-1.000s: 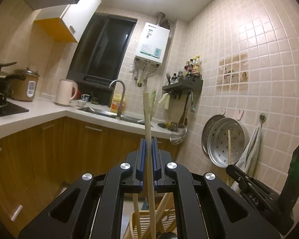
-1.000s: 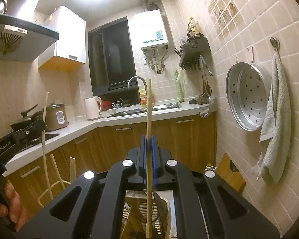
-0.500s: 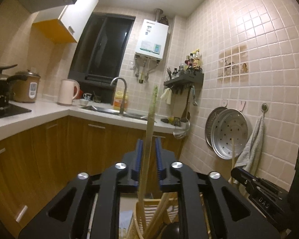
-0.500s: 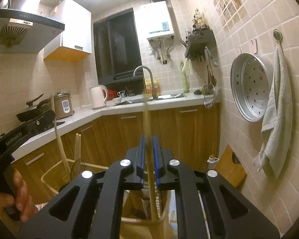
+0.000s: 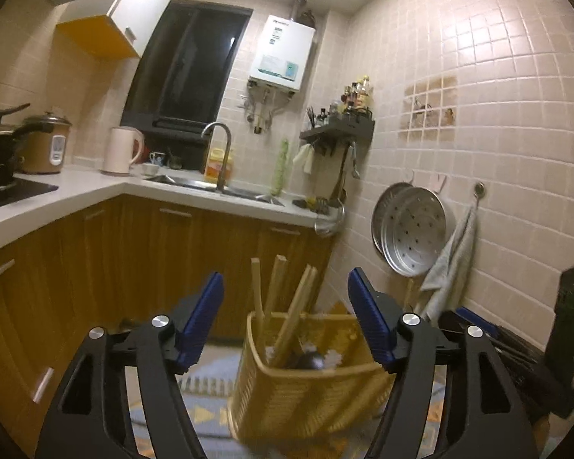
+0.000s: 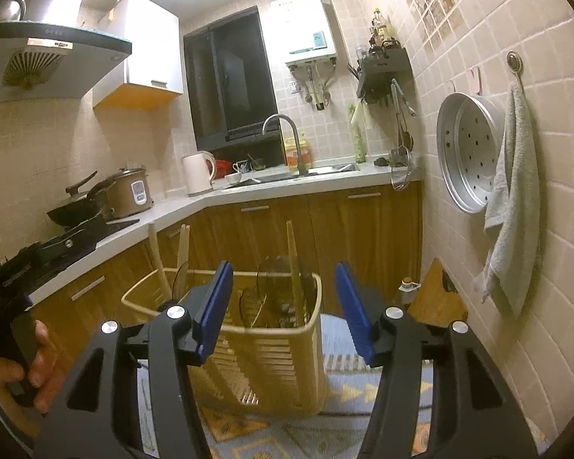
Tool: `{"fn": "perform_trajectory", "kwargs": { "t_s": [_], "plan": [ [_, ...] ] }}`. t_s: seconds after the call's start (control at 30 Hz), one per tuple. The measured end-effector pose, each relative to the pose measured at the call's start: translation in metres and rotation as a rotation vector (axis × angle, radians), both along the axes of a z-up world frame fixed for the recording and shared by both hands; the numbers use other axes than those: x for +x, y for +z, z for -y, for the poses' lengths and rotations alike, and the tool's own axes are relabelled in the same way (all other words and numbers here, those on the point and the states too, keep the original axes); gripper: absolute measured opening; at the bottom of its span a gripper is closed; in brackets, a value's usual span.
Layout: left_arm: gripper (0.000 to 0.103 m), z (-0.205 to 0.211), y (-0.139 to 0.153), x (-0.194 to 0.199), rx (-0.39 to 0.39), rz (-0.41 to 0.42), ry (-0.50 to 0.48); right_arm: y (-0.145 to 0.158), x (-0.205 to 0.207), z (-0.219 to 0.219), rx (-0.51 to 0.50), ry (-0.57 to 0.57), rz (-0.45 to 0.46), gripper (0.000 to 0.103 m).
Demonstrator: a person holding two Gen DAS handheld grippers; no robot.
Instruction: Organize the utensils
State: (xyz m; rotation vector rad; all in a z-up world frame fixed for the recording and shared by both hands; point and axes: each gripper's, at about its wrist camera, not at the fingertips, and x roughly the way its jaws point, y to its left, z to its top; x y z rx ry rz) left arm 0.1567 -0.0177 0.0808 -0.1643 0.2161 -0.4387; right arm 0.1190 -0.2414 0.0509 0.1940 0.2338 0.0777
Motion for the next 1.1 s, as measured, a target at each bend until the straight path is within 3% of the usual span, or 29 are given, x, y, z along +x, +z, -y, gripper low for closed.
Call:
{"fn": "perform_trajectory", "kwargs": {
  "t_s": [0.1,0.23,0.37,0.6,0.77,1.1],
  "plan": [
    [0.079,-0.005,-0.004,-0.019,-0.011,-0.009,0.007,0.000,-0.008,-0.001,0.011,0.005,-0.017,0.053],
    [0.079,-0.009,-0.014,-0.033,-0.035,-0.064,0.020,-0.006,-0.024,-0.007,-0.007,-0.004,-0.053,0.067],
    [0.079,-0.011,-0.033,-0.049,-0.004,-0.124,0.018,-0.009,-0.040,-0.014,-0.047,-0.008,-0.079,0.070],
    [0.082,-0.017,-0.057,-0.081,0.003,-0.152,0.124,-0.018,-0.072,-0.016,-0.025,-0.021,-0.076,0.092],
    [0.082,-0.008,-0.072,-0.101,0.064,-0.166,0.147,-0.027,-0.085,-0.014,-0.011,-0.043,-0.102,0.092],
    [0.083,0.006,-0.082,-0.129,0.190,-0.066,0.276,-0.054,-0.102,-0.022,-0.052,-0.106,-0.123,0.093]
  ]
}}
